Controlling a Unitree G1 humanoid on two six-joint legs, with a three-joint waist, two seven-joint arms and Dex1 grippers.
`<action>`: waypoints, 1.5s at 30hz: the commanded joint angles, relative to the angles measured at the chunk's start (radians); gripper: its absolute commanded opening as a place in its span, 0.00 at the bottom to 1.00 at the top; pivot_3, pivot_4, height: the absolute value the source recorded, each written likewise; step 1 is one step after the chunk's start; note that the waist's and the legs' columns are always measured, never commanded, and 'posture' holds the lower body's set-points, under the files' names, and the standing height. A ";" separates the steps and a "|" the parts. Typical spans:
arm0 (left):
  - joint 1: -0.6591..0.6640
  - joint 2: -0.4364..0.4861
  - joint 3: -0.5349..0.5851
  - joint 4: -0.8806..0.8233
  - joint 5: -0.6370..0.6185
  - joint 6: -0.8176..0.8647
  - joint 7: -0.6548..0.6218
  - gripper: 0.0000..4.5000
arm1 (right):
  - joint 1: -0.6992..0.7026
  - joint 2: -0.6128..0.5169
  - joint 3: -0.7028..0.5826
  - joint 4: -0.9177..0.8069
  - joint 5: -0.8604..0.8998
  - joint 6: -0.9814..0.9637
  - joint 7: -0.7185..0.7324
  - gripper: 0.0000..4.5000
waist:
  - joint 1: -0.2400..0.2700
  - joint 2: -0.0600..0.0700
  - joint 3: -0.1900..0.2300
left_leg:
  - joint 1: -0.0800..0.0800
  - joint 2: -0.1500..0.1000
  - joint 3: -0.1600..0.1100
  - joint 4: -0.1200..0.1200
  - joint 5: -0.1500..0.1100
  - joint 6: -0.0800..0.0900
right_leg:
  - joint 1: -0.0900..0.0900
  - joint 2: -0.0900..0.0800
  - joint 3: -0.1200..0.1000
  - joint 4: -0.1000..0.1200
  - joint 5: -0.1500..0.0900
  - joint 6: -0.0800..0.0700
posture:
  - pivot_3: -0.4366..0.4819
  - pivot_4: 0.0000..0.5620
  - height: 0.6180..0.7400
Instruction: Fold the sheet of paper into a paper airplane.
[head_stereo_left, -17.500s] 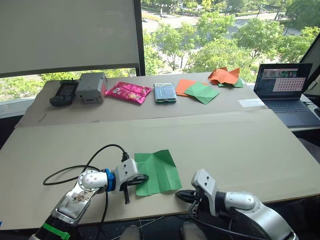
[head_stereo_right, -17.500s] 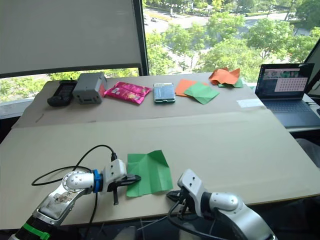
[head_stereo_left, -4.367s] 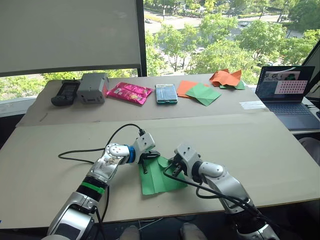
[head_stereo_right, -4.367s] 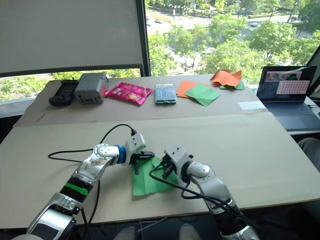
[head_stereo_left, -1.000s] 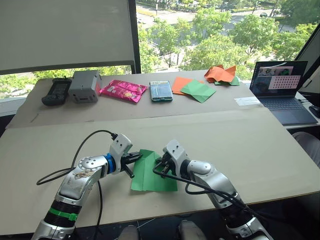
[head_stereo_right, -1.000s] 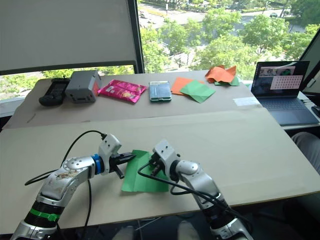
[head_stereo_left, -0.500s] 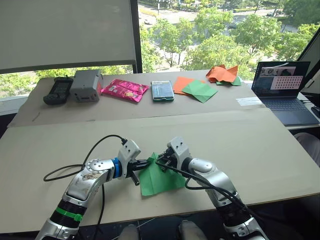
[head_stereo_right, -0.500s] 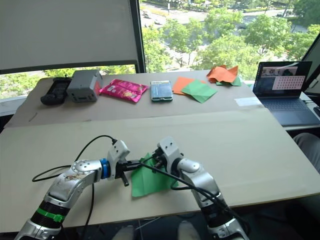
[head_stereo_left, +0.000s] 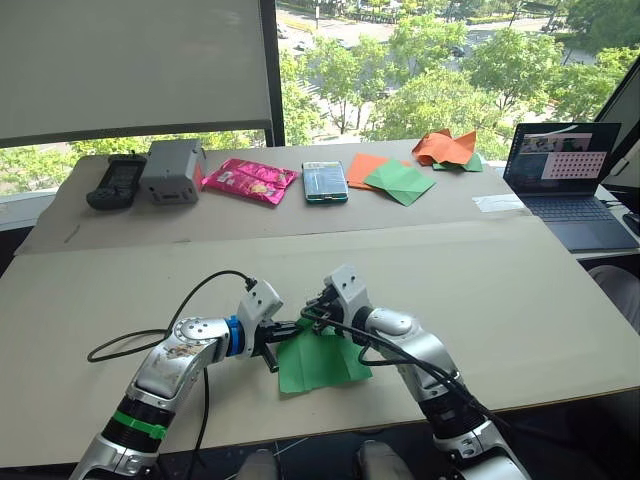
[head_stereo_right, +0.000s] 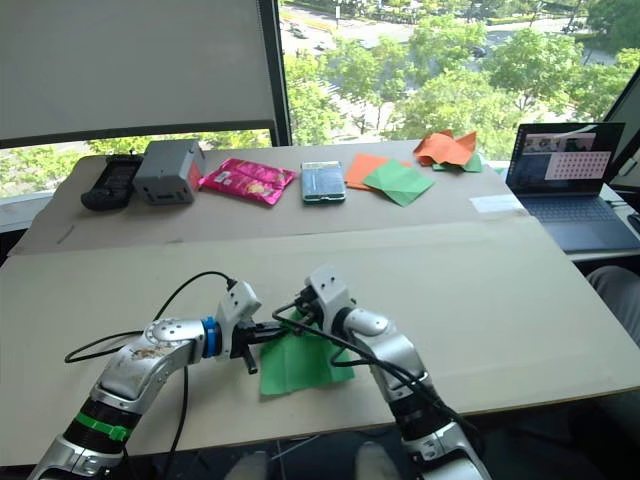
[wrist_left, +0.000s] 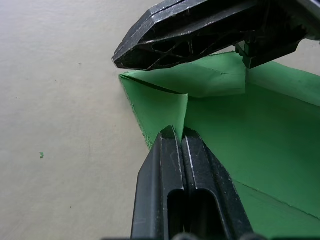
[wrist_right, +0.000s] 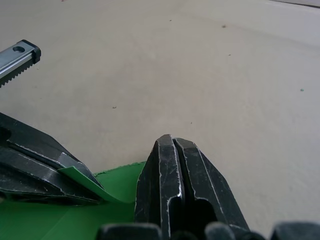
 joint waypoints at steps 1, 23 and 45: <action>-0.005 0.008 -0.008 0.006 0.013 -0.004 -0.006 0.01 | -0.007 -0.007 0.032 0.024 -0.024 -0.024 0.002 0.00 | 0.000 0.000 0.000 | 0.000 0.000 0.000 0.000 0.000 0.000 | 0.000 0.000 0.000 0.000 0.000 0.000 | 0.48 0.27 0.84; -0.022 0.061 0.255 -0.064 -0.228 0.179 -0.026 0.43 | -0.023 -0.013 0.056 0.091 -0.052 0.013 -0.007 0.00 | -0.004 0.001 -0.001 | 0.004 0.000 0.000 0.000 -0.001 -0.001 | 0.002 0.000 0.000 0.000 0.000 0.000 | 0.48 0.27 0.84; -0.101 -0.046 0.011 0.156 -0.001 -0.058 -0.028 0.01 | 0.027 -0.025 0.069 0.022 -0.052 0.032 -0.016 0.00 | -0.001 0.001 -0.001 | 0.004 0.000 0.000 0.000 0.000 0.000 | 0.005 0.000 0.000 0.001 0.000 0.000 | 0.48 0.27 0.84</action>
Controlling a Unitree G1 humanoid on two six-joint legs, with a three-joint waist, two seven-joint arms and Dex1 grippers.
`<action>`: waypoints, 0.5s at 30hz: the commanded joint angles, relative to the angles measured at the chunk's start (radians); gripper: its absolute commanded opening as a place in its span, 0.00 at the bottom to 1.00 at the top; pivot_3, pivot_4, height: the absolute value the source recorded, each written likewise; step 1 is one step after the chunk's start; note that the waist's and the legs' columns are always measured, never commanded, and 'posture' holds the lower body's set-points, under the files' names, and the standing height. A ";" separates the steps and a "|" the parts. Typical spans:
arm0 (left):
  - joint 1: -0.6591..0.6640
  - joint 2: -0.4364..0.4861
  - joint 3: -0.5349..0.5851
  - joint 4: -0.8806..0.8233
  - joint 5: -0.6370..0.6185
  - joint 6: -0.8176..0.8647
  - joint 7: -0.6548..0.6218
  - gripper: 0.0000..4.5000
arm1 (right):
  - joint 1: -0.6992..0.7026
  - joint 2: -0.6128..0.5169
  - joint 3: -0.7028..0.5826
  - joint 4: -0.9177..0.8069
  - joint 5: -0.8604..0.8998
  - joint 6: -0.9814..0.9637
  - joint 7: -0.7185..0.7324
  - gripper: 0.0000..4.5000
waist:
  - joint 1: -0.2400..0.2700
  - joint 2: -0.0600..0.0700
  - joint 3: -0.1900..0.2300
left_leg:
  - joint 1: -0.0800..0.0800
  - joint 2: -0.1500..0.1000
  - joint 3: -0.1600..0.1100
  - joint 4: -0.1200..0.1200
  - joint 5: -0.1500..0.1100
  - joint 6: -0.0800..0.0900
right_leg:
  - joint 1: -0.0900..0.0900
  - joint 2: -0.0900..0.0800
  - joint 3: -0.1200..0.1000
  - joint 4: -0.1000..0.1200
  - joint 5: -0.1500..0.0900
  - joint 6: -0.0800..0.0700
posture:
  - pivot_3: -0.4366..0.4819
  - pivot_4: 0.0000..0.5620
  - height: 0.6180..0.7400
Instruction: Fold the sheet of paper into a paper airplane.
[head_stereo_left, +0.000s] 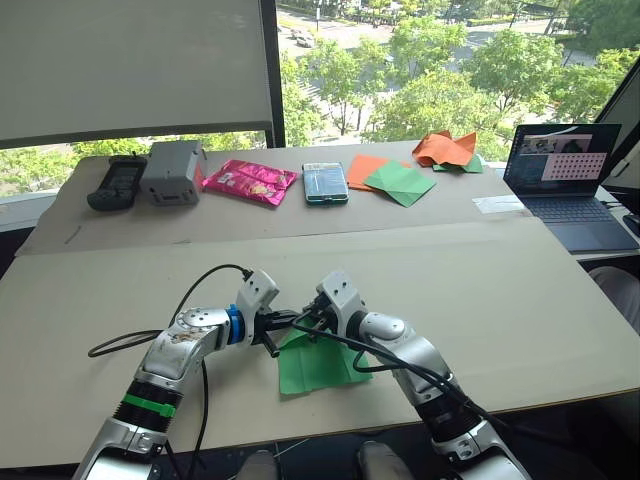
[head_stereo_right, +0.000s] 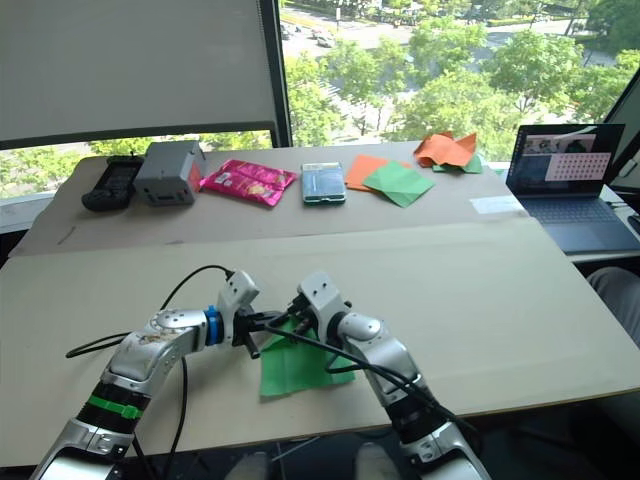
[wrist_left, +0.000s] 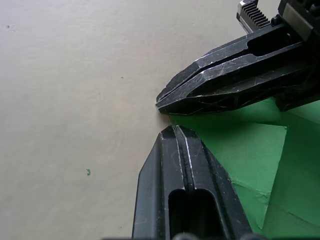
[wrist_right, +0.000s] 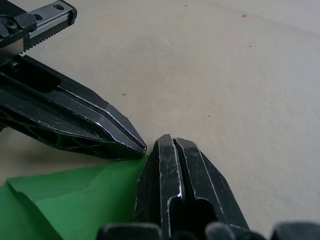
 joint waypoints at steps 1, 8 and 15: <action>-0.016 -0.005 -0.010 0.002 0.015 -0.025 -0.014 0.01 | 0.025 -0.006 0.014 0.014 -0.006 0.047 -0.001 0.00 | 0.000 0.000 0.000 | 0.000 0.000 0.000 0.000 0.000 0.000 | 0.000 0.000 0.000 0.000 0.000 0.000 | 0.48 0.27 0.84; -0.017 0.005 -0.048 0.017 0.061 -0.052 -0.028 0.01 | 0.023 0.002 0.015 0.018 -0.006 0.044 -0.007 0.00 | 0.001 0.000 0.000 | 0.000 0.000 0.000 0.000 0.000 0.000 | 0.000 0.000 0.000 0.000 0.000 0.000 | 0.48 0.27 0.84; -0.011 0.012 -0.097 0.037 0.135 -0.124 -0.047 0.01 | 0.026 0.006 0.014 0.026 -0.006 0.038 -0.014 0.00 | 0.003 0.001 -0.002 | 0.000 0.000 0.000 0.000 0.000 -0.001 | 0.000 0.000 0.000 0.000 0.000 0.000 | 0.48 0.27 0.84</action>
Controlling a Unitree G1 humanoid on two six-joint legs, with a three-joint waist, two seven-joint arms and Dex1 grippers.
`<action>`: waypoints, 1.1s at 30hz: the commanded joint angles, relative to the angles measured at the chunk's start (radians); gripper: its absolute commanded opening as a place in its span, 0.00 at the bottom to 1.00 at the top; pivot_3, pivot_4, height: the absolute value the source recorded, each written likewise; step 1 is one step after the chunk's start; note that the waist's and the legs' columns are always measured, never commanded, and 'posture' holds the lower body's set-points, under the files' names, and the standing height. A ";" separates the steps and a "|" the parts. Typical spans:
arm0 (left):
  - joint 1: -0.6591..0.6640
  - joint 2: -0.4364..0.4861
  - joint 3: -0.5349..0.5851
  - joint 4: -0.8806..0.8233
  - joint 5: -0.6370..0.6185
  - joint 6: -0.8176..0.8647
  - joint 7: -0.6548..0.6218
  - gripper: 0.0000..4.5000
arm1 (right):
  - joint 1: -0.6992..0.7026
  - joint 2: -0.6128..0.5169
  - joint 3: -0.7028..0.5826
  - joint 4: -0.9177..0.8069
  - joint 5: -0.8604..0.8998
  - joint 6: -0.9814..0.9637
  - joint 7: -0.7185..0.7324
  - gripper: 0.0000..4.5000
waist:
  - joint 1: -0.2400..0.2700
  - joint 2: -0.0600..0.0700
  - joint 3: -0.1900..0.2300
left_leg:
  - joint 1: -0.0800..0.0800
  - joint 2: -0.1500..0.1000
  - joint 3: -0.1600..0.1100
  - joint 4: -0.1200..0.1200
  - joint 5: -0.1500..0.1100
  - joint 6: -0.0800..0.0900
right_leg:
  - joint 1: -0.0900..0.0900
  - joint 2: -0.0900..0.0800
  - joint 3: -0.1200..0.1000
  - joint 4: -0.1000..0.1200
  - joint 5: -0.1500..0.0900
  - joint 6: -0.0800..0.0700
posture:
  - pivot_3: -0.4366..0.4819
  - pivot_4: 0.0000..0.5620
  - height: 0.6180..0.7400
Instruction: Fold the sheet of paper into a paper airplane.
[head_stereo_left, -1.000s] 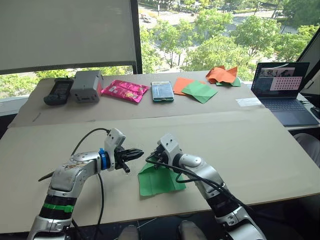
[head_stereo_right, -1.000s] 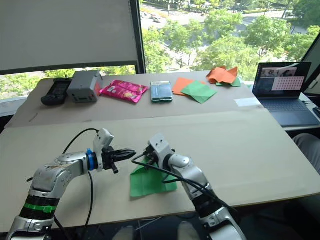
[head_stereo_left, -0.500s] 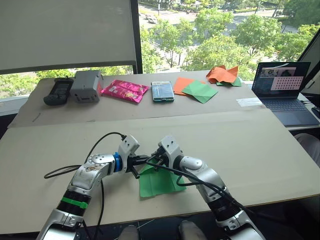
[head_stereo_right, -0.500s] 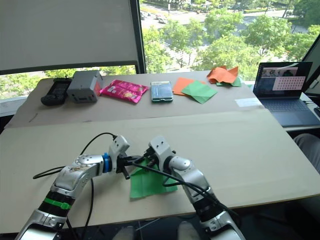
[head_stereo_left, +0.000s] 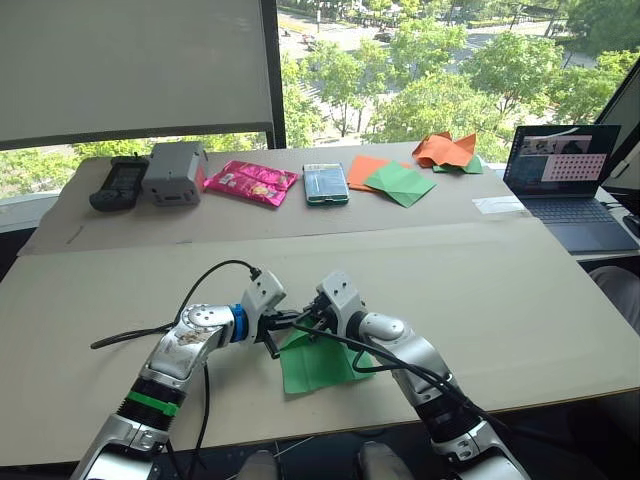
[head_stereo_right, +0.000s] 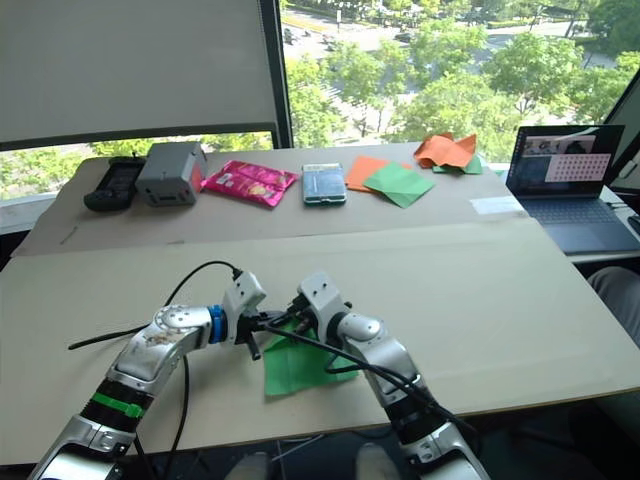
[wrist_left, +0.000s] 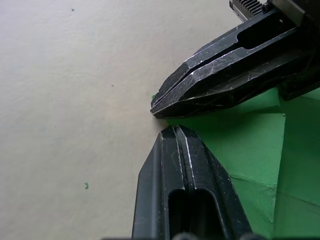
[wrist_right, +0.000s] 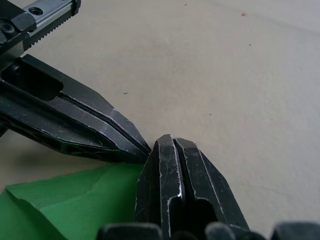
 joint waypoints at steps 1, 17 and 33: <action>0.008 0.007 -0.057 0.028 0.053 -0.045 -0.024 0.01 | 0.025 0.001 0.013 0.025 -0.005 0.032 -0.002 0.00 | 0.001 0.000 0.000 | 0.000 0.000 0.000 0.000 0.000 0.000 | 0.000 0.000 0.000 0.000 0.000 0.000 | 0.48 0.27 0.84; 0.111 0.086 -0.074 -0.058 0.101 -0.098 -0.096 0.01 | 0.036 0.010 0.004 0.018 -0.001 0.043 -0.011 0.00 | -0.004 0.006 -0.011 | 0.000 0.000 0.000 0.000 0.000 0.001 | 0.000 0.000 0.000 0.000 0.000 0.000 | 0.48 0.27 0.84; 0.272 0.200 -0.006 -0.216 0.058 -0.015 -0.109 0.01 | 0.038 0.025 0.009 0.019 0.001 0.047 -0.012 0.00 | -0.008 0.007 -0.010 | 0.001 0.001 0.000 -0.001 -0.003 -0.004 | -0.002 0.000 0.000 0.000 -0.001 -0.001 | 0.48 0.27 0.84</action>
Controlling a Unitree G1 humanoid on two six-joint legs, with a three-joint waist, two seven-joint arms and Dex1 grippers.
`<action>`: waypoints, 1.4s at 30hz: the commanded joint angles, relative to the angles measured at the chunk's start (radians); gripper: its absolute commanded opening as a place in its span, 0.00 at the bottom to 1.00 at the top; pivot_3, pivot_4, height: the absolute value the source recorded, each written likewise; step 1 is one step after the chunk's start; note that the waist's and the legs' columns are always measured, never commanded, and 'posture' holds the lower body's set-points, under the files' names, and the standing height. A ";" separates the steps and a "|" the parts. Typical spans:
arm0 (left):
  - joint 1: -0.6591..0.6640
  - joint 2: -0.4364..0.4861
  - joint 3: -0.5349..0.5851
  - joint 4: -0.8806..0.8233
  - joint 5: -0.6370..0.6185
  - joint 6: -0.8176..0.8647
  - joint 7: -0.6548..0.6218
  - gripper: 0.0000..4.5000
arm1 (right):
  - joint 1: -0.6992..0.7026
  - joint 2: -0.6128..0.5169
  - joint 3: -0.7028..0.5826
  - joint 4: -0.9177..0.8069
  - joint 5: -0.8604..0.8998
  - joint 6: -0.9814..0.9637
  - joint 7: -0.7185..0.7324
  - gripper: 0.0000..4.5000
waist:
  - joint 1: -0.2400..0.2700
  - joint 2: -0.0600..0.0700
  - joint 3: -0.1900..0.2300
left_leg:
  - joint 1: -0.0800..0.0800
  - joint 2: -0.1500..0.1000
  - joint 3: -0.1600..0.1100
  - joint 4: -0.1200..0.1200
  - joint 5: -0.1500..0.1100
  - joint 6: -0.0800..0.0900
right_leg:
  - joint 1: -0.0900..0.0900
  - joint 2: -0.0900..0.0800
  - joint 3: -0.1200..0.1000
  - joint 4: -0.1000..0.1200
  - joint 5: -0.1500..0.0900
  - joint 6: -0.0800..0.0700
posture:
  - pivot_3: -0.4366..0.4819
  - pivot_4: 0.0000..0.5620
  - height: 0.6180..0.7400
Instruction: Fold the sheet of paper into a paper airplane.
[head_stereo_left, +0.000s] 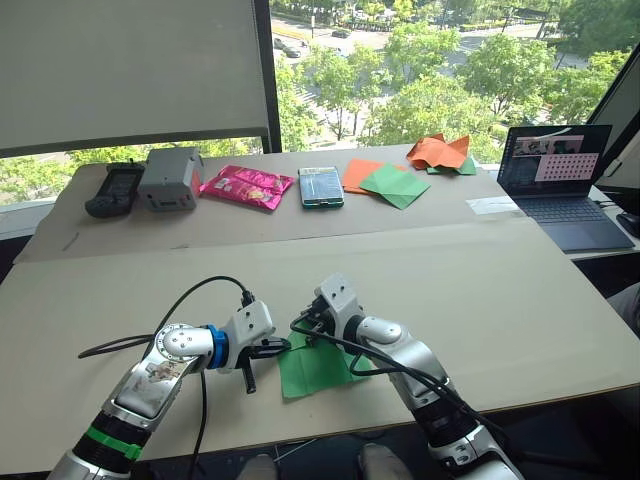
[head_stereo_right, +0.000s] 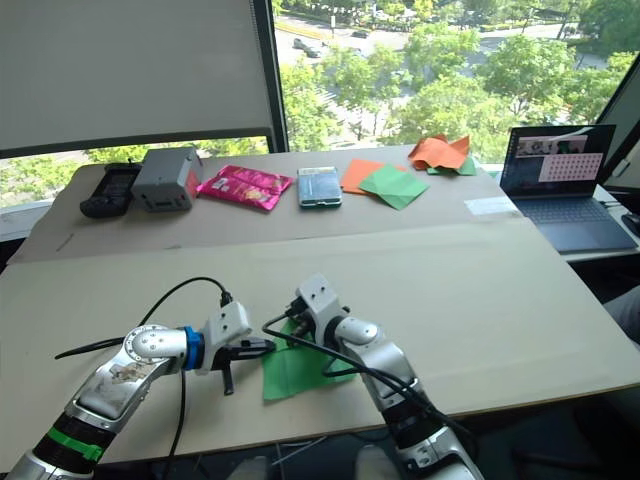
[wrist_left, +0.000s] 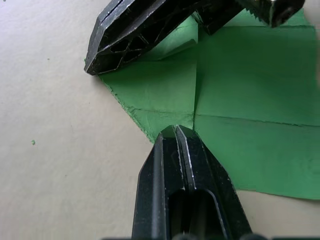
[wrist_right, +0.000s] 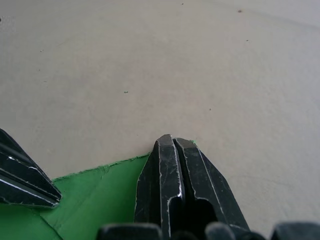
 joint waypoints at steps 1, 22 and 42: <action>0.064 0.037 -0.013 0.008 0.003 0.062 -0.009 0.01 | 0.020 0.003 0.011 0.023 -0.001 0.035 -0.003 0.00 | 0.000 0.000 0.000 | 0.000 0.000 0.000 0.000 0.000 0.000 | 0.000 0.000 0.000 0.000 0.000 0.000 | 0.48 0.27 0.84; -0.011 -0.031 0.245 -0.094 -0.302 0.247 0.052 0.01 | 0.037 -0.014 -0.052 -0.170 0.055 0.013 0.031 0.00 | 0.006 -0.005 0.011 | -0.012 0.001 0.000 -0.003 0.001 0.001 | -0.014 0.000 -0.001 0.000 0.000 0.000 | 0.48 0.27 0.84; -0.116 -0.106 -0.055 0.206 -0.072 -0.005 0.010 0.01 | 0.273 -0.472 -0.256 -0.541 0.240 0.189 0.238 0.00 | 0.030 -0.007 0.011 | -0.012 -0.001 0.001 0.002 0.001 0.002 | -0.012 -0.001 0.000 -0.002 0.003 -0.001 | 0.48 0.27 0.84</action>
